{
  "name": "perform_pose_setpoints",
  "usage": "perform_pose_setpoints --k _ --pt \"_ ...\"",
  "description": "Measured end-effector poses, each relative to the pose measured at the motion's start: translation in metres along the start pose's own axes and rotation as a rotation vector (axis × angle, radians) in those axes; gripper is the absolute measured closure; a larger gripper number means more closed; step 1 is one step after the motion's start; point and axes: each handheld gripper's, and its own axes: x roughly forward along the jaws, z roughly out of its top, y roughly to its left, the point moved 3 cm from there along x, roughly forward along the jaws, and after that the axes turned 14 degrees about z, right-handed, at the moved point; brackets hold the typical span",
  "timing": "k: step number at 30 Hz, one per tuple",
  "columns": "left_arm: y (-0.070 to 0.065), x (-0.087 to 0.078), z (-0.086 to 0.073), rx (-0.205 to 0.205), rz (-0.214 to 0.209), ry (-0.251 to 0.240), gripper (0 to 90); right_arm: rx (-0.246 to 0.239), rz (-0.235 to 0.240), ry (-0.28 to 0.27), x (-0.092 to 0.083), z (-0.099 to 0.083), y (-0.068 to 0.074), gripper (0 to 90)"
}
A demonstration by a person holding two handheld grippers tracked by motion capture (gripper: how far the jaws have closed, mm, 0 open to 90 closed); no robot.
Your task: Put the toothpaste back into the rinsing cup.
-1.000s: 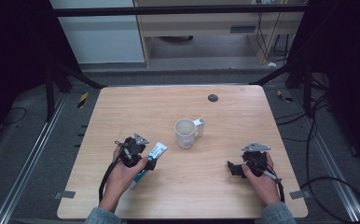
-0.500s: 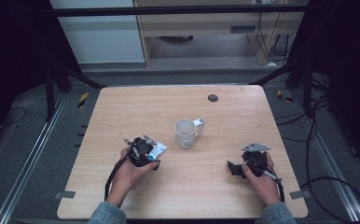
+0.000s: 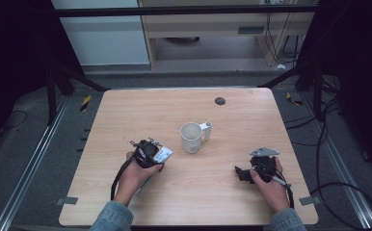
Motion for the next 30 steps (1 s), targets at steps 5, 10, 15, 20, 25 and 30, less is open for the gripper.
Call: perform_pose_setpoints --k 5,10,15,20,25,30 --pt "-0.0001 0.0017 -0.0005 -0.012 -0.016 0.002 48.5 0.000 0.000 0.000 0.0000 0.0000 0.0000 0.4" --pt "-0.0004 0.0015 0.0002 -0.011 -0.025 0.001 52.6 0.000 0.000 0.000 0.0000 0.0000 0.0000 0.4" --pt "0.0002 0.0011 0.0007 -0.010 -0.016 0.007 57.3 0.000 0.000 0.000 0.0000 0.0000 0.0000 0.4" --pt "-0.0002 0.0007 0.0001 -0.021 -0.023 -0.004 62.8 0.000 0.000 0.000 0.0000 0.0000 0.0000 0.4" --pt "-0.0002 -0.0034 0.0017 -0.002 -0.031 -0.009 70.0 0.000 0.000 0.000 0.0000 0.0000 0.0000 0.4" --pt "0.0006 -0.0063 0.0026 0.010 -0.038 -0.007 77.1 0.000 0.000 0.000 0.0000 0.0000 0.0000 0.4"
